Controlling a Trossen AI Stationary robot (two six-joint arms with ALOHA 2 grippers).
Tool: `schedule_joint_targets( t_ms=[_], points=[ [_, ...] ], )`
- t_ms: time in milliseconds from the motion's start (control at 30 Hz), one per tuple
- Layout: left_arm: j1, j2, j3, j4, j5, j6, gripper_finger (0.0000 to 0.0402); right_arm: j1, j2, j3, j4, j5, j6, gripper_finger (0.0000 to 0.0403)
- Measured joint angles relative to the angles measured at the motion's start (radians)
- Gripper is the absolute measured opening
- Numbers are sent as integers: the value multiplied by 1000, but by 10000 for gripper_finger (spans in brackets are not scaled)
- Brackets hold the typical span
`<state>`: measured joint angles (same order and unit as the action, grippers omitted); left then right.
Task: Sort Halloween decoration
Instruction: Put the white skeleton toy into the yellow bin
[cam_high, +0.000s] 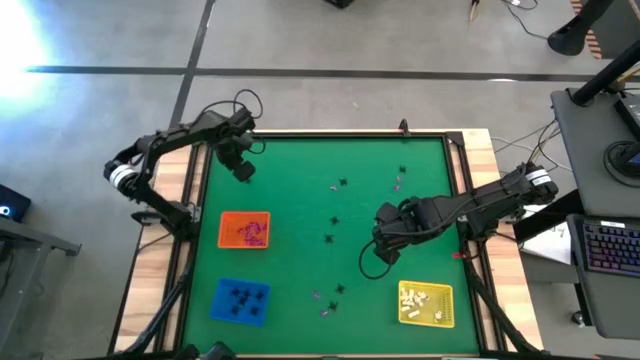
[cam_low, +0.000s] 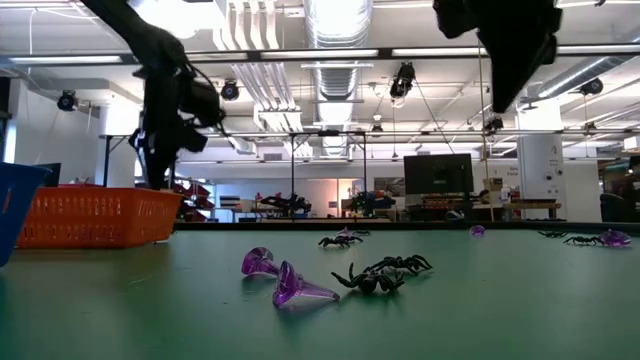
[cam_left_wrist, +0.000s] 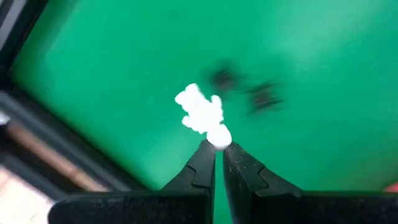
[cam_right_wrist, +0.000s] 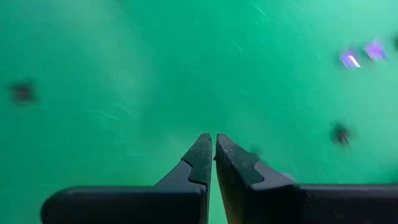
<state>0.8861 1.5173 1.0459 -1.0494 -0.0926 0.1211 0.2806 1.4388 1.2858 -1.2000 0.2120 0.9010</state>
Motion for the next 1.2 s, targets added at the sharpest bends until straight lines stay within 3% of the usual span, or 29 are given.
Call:
schedule_joint_targets(
  t_ms=[200, 367, 633, 867, 1067, 1200],
  points=[
    [-53, -128, 9, -2, 188, 5, 2, -4, -6, 1, 280, 13, -225, 13],
    [-127, -222, 8, 1, 200, -19, 2, -5, -5, 1, 394, 95, -342, 13],
    [-172, -288, 8, 39, 203, -76, 1, -9, -5, 1, 427, 104, -291, 13],
    [-171, -227, 8, 231, 164, -78, 13, -9, -4, 1, 461, 136, -253, 13],
    [-171, -86, 6, 256, 203, -32, 71, -8, -4, 9, 462, 128, -170, 13],
    [-171, 8, 6, 288, 160, 19, 112, -13, -4, 30, 467, 130, -130, 13]
  ],
)
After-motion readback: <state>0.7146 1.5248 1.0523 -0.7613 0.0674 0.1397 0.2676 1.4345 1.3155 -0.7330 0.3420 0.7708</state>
